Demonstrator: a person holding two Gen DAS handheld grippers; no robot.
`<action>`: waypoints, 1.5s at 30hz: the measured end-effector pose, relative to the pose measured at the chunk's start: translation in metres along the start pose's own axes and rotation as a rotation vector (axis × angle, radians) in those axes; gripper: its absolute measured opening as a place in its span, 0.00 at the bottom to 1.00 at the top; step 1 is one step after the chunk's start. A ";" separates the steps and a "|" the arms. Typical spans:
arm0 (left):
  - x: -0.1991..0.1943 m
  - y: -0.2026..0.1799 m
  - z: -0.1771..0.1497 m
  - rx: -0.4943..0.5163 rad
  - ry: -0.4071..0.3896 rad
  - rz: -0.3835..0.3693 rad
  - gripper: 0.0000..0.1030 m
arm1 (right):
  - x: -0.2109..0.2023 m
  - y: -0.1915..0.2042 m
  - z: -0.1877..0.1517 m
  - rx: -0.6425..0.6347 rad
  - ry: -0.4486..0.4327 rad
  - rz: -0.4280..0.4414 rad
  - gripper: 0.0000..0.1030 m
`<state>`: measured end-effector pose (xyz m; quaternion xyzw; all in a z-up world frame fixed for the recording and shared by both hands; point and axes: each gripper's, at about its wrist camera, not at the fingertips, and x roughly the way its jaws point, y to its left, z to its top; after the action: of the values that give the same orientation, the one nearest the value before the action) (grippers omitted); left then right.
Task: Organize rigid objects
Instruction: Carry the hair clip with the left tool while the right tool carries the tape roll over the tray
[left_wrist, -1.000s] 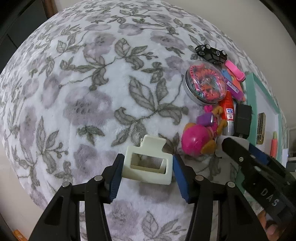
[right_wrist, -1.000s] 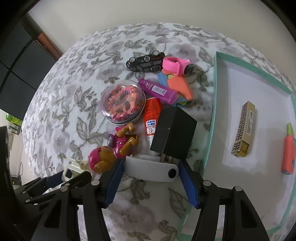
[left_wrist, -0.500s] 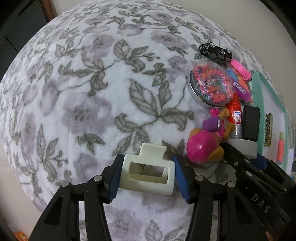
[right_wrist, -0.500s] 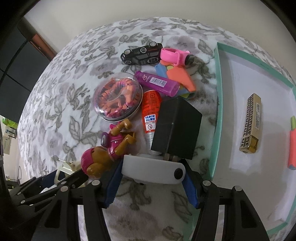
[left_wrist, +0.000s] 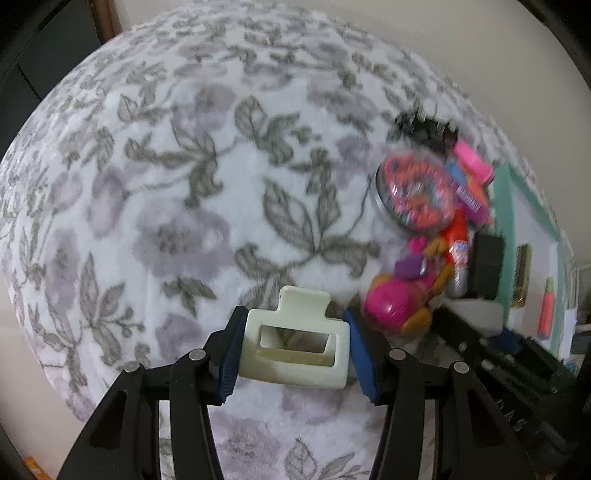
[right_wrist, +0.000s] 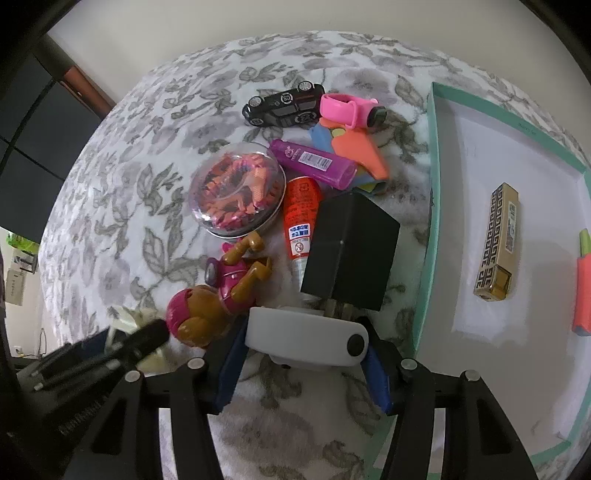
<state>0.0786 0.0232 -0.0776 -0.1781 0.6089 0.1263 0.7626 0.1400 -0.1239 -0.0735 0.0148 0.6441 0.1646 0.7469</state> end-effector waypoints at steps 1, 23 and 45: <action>-0.005 0.000 0.001 -0.001 -0.016 -0.006 0.53 | -0.002 -0.001 0.001 0.002 -0.001 0.002 0.58; -0.106 -0.127 0.025 0.199 -0.255 -0.206 0.53 | -0.149 -0.097 0.017 0.197 -0.339 -0.075 0.58; -0.001 -0.226 -0.033 0.431 0.011 -0.205 0.53 | -0.113 -0.209 -0.014 0.382 -0.165 -0.235 0.59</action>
<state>0.1422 -0.1951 -0.0563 -0.0726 0.6047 -0.0856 0.7885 0.1609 -0.3544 -0.0170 0.0941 0.5975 -0.0503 0.7947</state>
